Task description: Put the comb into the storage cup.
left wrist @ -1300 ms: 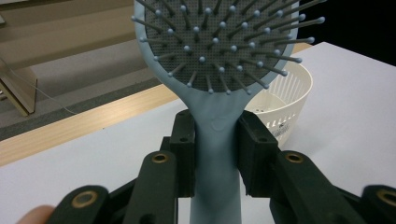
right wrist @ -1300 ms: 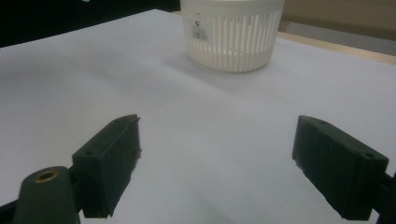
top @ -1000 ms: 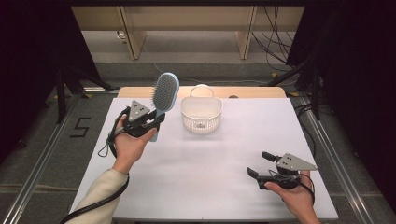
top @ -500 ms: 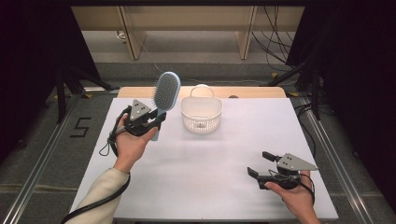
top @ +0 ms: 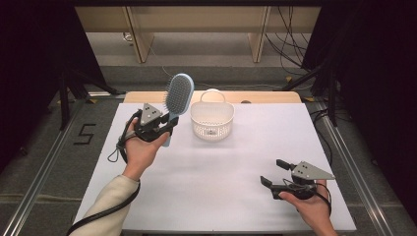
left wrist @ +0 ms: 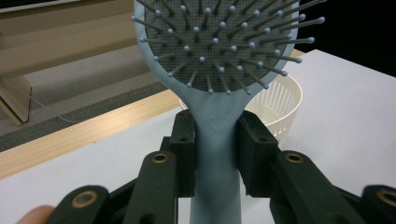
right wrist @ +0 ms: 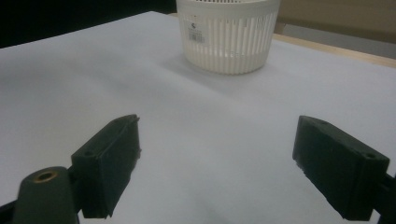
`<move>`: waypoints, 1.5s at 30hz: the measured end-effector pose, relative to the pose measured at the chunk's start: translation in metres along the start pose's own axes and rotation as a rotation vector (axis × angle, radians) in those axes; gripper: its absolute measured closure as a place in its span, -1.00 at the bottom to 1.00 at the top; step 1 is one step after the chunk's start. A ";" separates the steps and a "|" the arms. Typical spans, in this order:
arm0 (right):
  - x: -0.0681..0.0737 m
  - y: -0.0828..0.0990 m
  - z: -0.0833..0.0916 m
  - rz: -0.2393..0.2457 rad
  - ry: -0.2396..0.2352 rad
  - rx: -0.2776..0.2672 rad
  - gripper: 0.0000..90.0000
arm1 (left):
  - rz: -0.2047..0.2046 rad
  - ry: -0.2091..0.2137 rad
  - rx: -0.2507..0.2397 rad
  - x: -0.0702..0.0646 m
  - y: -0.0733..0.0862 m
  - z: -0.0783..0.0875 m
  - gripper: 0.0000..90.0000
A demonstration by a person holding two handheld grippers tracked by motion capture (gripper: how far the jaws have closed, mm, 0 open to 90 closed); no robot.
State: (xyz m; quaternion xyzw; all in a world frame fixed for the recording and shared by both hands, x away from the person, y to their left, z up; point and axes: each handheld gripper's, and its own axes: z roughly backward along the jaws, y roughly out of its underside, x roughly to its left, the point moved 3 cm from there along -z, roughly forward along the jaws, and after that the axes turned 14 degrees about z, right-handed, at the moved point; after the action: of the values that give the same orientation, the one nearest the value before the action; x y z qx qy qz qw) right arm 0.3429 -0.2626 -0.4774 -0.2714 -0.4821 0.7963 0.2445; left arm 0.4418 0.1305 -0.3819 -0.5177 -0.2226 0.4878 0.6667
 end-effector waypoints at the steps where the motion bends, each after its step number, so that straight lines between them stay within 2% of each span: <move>1: 0.000 0.000 -0.001 0.000 0.001 -0.007 -0.65 | 0.000 0.001 -0.002 0.000 0.000 0.000 0.55; 13: 0.001 0.000 -0.003 -0.015 -0.006 -0.006 -0.65 | -0.002 0.007 -0.004 -0.003 -0.003 -0.004 0.55; 16: 0.001 0.000 -0.003 -0.003 -0.006 -0.007 -0.65 | -0.014 0.011 -0.004 -0.005 -0.004 -0.006 0.55; 19: 0.001 0.000 -0.003 -0.017 -0.005 -0.010 -0.65 | -0.007 0.012 -0.006 -0.006 -0.005 -0.007 0.55; 28: 0.001 0.000 -0.003 -0.006 0.000 -0.010 -0.65 | -0.008 0.017 -0.017 -0.007 -0.008 -0.007 0.55; 45: 0.000 0.000 -0.002 -0.021 0.005 -0.013 -0.65 | -0.016 0.027 -0.024 -0.012 -0.012 -0.014 0.56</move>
State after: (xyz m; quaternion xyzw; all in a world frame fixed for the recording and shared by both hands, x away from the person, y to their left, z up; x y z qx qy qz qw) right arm 0.3445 -0.2617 -0.4785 -0.2699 -0.4896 0.7899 0.2520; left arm 0.4526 0.1137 -0.3737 -0.5305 -0.2235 0.4726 0.6673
